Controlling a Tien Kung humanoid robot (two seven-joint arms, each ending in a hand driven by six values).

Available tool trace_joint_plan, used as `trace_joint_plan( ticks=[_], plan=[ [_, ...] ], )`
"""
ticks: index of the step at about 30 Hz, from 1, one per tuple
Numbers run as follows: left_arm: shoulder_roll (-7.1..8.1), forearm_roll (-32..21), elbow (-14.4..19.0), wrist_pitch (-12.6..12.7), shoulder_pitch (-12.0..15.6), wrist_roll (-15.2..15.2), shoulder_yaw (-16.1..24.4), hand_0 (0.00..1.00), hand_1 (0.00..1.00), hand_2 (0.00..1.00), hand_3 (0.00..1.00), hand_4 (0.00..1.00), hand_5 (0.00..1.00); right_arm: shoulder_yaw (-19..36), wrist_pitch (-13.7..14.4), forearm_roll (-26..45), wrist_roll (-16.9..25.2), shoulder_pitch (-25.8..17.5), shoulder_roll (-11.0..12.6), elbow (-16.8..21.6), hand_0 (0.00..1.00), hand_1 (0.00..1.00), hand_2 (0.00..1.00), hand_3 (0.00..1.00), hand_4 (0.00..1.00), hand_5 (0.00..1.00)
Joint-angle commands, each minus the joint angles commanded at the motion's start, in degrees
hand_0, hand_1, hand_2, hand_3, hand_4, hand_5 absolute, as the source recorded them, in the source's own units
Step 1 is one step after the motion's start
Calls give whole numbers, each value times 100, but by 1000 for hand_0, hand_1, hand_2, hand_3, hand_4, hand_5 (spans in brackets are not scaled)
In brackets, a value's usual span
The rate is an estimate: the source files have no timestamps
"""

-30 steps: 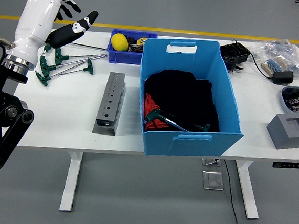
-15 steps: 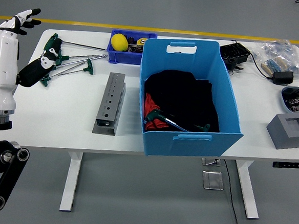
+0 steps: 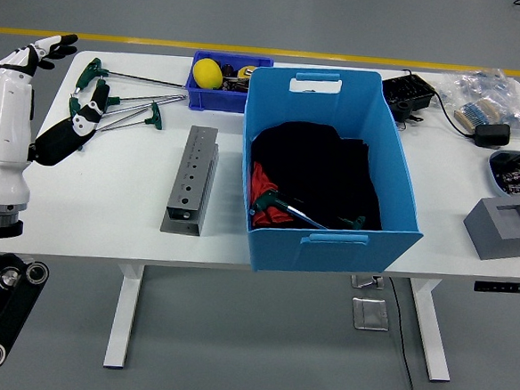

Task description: Lift tool from toolbox,place it in box,lift tool from toolbox,place it in box

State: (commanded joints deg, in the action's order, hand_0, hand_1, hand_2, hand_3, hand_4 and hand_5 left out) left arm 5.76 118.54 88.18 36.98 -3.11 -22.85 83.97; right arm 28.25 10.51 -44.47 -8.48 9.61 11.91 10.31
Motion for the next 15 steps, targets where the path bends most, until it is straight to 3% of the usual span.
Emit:
trace_joint_plan(
  ticks=[1,2,7,8,15],
  plan=[
    [0,-10,-4,0,7,-10,-5,828,847,888,745,726,691,-15,6,19,6,0,-2,0,616,607,674,529,770,573],
    [-1,-23,-8,0,23,-23,-8,998,998,998,843,738,690,-15,15,24,11,-2,-7,0,618,606,675,528,768,573],
    [8,-46,-40,0,52,28,-21,998,998,998,843,738,690,8,67,50,31,-5,-31,0,618,606,675,528,768,573],
    [10,-53,-46,0,45,38,-26,998,998,998,990,749,705,13,79,47,36,-3,-34,0,617,604,678,530,766,576],
    [-14,-172,-100,0,-23,115,-42,998,998,998,998,755,713,-40,121,139,95,46,-10,0,615,602,679,530,766,575]
  ],
)
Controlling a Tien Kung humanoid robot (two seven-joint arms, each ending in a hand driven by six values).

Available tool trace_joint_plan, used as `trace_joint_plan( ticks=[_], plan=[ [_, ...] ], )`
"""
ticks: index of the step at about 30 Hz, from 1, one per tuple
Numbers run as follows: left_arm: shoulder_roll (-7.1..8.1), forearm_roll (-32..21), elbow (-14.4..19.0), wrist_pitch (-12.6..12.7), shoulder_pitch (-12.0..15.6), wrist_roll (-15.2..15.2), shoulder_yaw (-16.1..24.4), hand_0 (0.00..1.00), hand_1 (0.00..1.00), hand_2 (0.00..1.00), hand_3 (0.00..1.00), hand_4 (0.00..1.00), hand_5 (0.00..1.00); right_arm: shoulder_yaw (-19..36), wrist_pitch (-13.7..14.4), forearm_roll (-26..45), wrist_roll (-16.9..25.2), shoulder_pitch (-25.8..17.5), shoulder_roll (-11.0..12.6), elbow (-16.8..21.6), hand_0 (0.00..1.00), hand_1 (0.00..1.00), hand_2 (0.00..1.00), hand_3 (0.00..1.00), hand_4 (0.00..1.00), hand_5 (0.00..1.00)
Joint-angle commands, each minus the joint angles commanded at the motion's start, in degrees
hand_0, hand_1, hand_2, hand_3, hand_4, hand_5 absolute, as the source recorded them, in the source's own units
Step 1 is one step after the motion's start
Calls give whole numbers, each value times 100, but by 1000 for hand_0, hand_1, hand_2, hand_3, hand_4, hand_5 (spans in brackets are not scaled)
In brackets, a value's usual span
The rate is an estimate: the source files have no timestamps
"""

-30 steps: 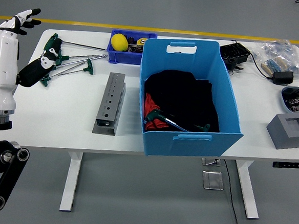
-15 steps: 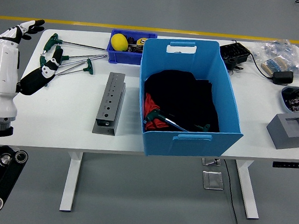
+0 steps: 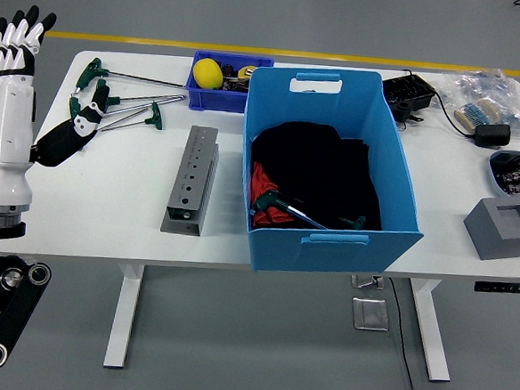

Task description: Lift tool from toolbox,place it in box,lift tool from toolbox,place it in box

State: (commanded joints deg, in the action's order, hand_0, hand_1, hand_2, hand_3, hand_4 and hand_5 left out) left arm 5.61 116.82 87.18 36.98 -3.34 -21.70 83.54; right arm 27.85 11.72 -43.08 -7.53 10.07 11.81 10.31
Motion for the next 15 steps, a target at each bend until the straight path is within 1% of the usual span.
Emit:
trace_joint_plan(
  ticks=[7,15],
  plan=[
    [-8,-322,-99,0,13,20,61,998,998,998,998,755,716,-63,38,95,40,50,6,0,614,602,681,530,765,575],
    [-60,-904,-225,0,-65,24,94,998,998,998,998,759,721,-281,65,326,85,92,-4,0,613,601,686,531,765,577]
  ],
)
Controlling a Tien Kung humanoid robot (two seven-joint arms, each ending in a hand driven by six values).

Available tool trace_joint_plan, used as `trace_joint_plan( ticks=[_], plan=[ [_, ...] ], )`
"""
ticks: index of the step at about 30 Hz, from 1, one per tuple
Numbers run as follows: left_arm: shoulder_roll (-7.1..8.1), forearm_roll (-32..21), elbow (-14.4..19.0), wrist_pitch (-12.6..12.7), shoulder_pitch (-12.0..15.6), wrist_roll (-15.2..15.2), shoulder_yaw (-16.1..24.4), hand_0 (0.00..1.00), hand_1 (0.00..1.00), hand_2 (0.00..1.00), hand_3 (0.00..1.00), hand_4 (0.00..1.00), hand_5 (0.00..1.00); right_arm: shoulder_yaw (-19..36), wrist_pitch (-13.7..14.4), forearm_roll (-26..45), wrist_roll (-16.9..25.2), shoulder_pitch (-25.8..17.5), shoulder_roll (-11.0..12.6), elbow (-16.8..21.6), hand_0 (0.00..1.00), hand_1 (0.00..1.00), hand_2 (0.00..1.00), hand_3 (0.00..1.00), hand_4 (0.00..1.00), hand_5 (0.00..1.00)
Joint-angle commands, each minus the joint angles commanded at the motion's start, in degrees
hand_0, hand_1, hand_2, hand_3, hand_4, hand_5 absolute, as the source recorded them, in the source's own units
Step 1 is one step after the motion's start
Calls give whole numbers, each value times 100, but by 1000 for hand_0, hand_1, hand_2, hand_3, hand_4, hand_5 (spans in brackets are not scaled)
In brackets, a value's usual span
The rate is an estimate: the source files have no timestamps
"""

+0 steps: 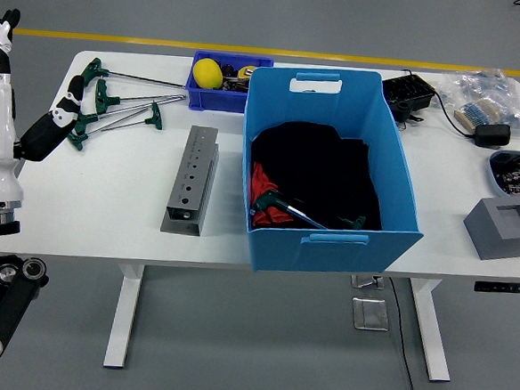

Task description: Lift tool from toolbox,place it in box,lift tool from toolbox,place it in box

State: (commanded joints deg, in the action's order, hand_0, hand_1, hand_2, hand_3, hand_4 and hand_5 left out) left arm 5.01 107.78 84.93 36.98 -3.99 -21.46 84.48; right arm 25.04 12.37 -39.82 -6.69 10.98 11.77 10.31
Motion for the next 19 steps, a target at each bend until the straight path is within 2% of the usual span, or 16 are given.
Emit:
trace_joint_plan(
  ticks=[7,8,12,13,14,18,19],
  plan=[
    [-8,-139,-144,0,-19,101,41,998,998,998,998,772,730,-93,-5,105,23,33,16,2,613,601,687,532,765,578],
    [-11,-273,-179,-19,-14,201,52,998,998,998,998,794,783,-97,-6,110,24,35,19,4,615,601,687,531,765,579],
    [-48,-796,-329,-467,21,938,168,998,998,998,998,794,783,-96,-7,79,16,52,25,11,615,601,687,531,765,579],
    [-60,-779,-333,-536,34,1034,205,998,998,998,998,794,783,-110,-6,101,19,56,25,13,615,601,687,531,765,579],
    [-71,-760,-331,-572,49,1085,240,965,995,998,952,827,847,-118,-8,129,16,58,25,14,615,600,688,532,765,582],
    [-95,-934,-312,-785,62,1197,323,965,995,998,952,827,847,-138,-15,202,13,56,20,16,615,600,688,532,765,582],
    [-96,-949,-290,-942,48,1324,351,965,995,998,952,827,847,-147,-17,206,13,54,21,20,615,600,688,532,765,582]
  ],
)
